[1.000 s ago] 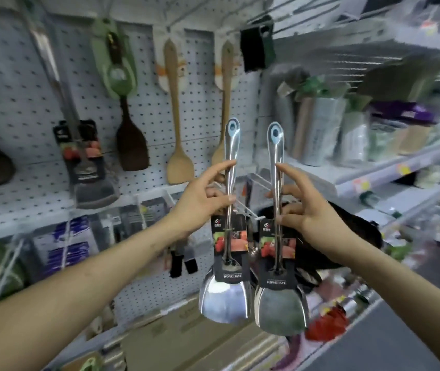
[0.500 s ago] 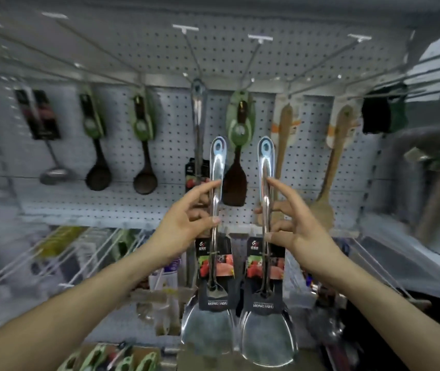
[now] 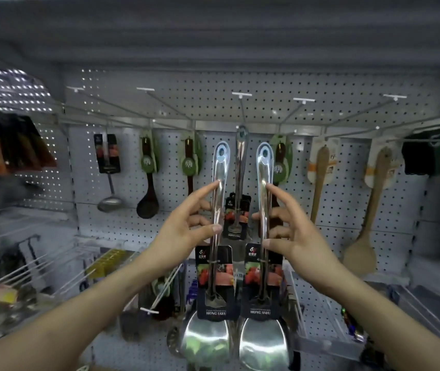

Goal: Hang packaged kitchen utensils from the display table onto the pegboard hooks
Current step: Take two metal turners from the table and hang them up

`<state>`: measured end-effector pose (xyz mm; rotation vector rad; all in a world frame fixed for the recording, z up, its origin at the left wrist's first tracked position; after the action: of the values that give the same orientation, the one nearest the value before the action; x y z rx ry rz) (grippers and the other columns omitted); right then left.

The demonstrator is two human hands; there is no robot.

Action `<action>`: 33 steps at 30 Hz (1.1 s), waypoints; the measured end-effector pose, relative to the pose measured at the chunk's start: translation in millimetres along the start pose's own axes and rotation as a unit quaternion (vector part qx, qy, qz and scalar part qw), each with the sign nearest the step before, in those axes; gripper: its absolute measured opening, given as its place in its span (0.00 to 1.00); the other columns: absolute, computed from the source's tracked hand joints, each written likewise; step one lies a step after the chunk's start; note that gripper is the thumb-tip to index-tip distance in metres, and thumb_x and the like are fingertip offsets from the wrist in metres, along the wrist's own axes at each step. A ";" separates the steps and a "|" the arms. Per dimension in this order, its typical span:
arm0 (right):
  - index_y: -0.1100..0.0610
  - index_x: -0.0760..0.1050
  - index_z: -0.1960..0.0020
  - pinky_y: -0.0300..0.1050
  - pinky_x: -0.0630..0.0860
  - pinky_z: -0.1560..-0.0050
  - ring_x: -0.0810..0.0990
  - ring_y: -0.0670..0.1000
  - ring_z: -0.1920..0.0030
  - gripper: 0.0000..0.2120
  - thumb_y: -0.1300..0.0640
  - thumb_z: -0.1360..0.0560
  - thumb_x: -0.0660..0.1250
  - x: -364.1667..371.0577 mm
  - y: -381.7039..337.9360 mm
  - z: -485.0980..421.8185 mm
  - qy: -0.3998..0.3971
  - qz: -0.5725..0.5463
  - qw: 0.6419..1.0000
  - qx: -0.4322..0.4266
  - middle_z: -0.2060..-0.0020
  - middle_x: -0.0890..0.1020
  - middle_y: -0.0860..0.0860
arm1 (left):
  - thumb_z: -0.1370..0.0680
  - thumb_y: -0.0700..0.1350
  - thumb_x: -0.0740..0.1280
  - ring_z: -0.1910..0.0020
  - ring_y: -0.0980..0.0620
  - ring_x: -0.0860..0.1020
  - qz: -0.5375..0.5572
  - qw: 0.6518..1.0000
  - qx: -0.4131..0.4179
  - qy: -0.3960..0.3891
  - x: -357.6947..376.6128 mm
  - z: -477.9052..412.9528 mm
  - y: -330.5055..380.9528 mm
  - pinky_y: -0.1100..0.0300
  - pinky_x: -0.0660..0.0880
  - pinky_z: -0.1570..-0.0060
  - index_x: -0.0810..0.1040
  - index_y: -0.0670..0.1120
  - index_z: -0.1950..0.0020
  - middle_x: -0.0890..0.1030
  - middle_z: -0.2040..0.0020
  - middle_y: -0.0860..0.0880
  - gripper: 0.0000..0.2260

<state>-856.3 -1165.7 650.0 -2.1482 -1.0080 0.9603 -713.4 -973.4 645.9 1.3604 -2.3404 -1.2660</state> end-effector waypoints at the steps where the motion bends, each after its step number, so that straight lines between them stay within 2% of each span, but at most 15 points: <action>1: 0.24 0.61 0.22 0.47 0.84 0.44 0.83 0.50 0.57 0.50 0.71 0.22 0.73 1.5 -4.2 -2.9 0.002 0.004 1.000 -0.006 0.33 0.79 0.50 | 0.21 0.39 0.76 0.57 0.55 0.80 0.002 1.000 0.004 -0.001 -2.9 -2.2 2.8 0.62 0.80 0.53 0.68 0.71 0.22 0.74 0.39 0.47 0.37; 5: 0.23 0.59 0.21 0.44 0.83 0.45 0.81 0.49 0.57 0.50 0.70 0.22 0.73 3.1 -21.0 -13.1 0.021 0.016 0.999 -0.030 0.35 0.81 0.45 | 0.21 0.38 0.76 0.56 0.51 0.78 -0.001 1.000 0.030 -0.002 -15.8 -14.8 14.2 0.58 0.82 0.50 0.68 0.70 0.21 0.74 0.40 0.48 0.37; 7: 0.25 0.59 0.20 0.43 0.83 0.45 0.80 0.52 0.58 0.50 0.71 0.22 0.72 6.7 -28.8 -16.0 0.024 0.012 0.999 -0.046 0.37 0.82 0.43 | 0.20 0.38 0.76 0.56 0.51 0.79 -0.004 0.999 0.041 -0.004 -21.3 -19.9 16.8 0.56 0.83 0.49 0.68 0.70 0.21 0.74 0.41 0.50 0.37; 10: 0.25 0.59 0.20 0.48 0.84 0.42 0.81 0.56 0.56 0.50 0.71 0.22 0.73 15.3 -36.5 -19.2 0.018 0.011 0.998 -0.055 0.37 0.82 0.44 | 0.20 0.39 0.76 0.56 0.54 0.80 -0.005 0.998 0.056 -0.011 -25.6 -26.5 18.0 0.58 0.82 0.50 0.67 0.69 0.20 0.74 0.44 0.56 0.37; 12: 0.25 0.58 0.20 0.48 0.84 0.42 0.81 0.58 0.54 0.50 0.70 0.21 0.72 21.5 -39.0 -21.8 0.009 0.013 0.998 -0.061 0.37 0.82 0.41 | 0.20 0.39 0.76 0.56 0.54 0.80 -0.009 0.998 0.061 -0.009 -28.3 -30.3 17.0 0.57 0.82 0.50 0.67 0.69 0.20 0.74 0.42 0.54 0.37; 14: 0.25 0.58 0.20 0.48 0.84 0.43 0.82 0.56 0.55 0.50 0.71 0.21 0.72 26.3 -40.6 -24.6 0.005 0.016 0.998 -0.062 0.37 0.81 0.38 | 0.20 0.40 0.75 0.56 0.51 0.81 -0.019 0.998 0.062 -0.008 -31.5 -32.0 15.5 0.54 0.84 0.47 0.67 0.70 0.20 0.74 0.40 0.49 0.37; 18: 0.25 0.59 0.20 0.39 0.82 0.46 0.80 0.46 0.57 0.49 0.72 0.21 0.72 32.9 -38.7 -32.9 0.006 0.011 0.998 -0.061 0.39 0.80 0.31 | 0.20 0.39 0.75 0.55 0.47 0.83 -0.033 0.998 0.054 0.000 -43.7 -31.2 9.1 0.57 0.83 0.47 0.66 0.70 0.20 0.75 0.39 0.49 0.37; 23: 0.25 0.60 0.21 0.44 0.83 0.45 0.78 0.48 0.59 0.50 0.73 0.22 0.70 38.4 -30.6 -48.5 0.012 0.004 0.998 -0.056 0.39 0.81 0.42 | 0.21 0.40 0.75 0.54 0.49 0.82 -0.051 0.997 0.051 0.012 -58.6 -30.5 0.5 0.53 0.83 0.43 0.67 0.71 0.21 0.75 0.38 0.47 0.37; 28: 0.23 0.60 0.22 0.49 0.84 0.44 0.79 0.52 0.57 0.50 0.72 0.22 0.71 40.4 -11.5 -71.1 0.021 -0.001 0.999 -0.030 0.32 0.79 0.51 | 0.21 0.40 0.75 0.54 0.51 0.83 -0.058 0.997 0.048 0.016 -69.5 -32.4 -4.2 0.53 0.83 0.47 0.67 0.71 0.21 0.75 0.39 0.49 0.37; 33: 0.21 0.55 0.21 0.48 0.84 0.43 0.76 0.50 0.61 0.52 0.73 0.20 0.69 41.9 16.8 -101.3 0.029 0.017 0.999 -0.008 0.30 0.75 0.51 | 0.20 0.40 0.75 0.52 0.48 0.84 -0.066 0.996 0.051 0.018 -82.0 -34.0 -11.6 0.52 0.82 0.45 0.67 0.71 0.21 0.77 0.38 0.47 0.37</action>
<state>-750.0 -1160.2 681.0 -2.2005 -0.9564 0.9023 -641.6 -932.7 680.6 1.5803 -2.3533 -1.1591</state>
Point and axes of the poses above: each hand's wrist, its own z-axis away from the middle knuckle, its own x-axis out of the palm, y = z × x, the point moved 7 cm from there along -z, towards the middle knuckle
